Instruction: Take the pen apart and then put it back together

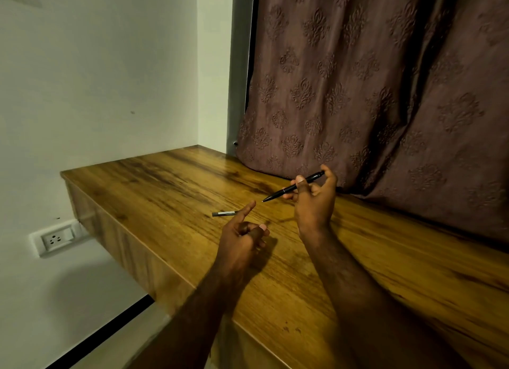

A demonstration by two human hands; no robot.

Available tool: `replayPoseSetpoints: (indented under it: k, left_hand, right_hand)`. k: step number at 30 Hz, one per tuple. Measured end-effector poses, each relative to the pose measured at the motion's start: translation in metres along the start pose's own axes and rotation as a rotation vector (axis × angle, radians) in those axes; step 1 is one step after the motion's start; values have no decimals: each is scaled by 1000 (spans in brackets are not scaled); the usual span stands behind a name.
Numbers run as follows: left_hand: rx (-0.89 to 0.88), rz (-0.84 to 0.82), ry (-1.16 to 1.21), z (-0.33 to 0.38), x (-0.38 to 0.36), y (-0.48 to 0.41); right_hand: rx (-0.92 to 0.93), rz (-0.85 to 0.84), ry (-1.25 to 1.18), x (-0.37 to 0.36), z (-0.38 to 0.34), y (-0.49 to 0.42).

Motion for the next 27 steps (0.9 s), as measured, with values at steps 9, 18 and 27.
replayPoseSetpoints:
  k: [9, 18, 27]
  left_hand:
    - [10, 0, 8, 1, 0, 0]
    - [27, -14, 12, 2, 0, 1]
    - [41, -28, -28, 4, -1, 2]
  right_hand:
    - [25, 7, -13, 0, 1, 1]
    - [31, 4, 16, -3, 3, 5]
    - [17, -3, 2, -7, 9, 16]
Point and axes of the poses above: each hand's wrist, its own y-axis away from the middle knuckle, its own x-axis out of the back of the hand, z = x × y, the point moved 2 cm from there along -y, towards the middle knuckle, and after that the axes turned 10 degrees about -y, right-handed, at the moved point
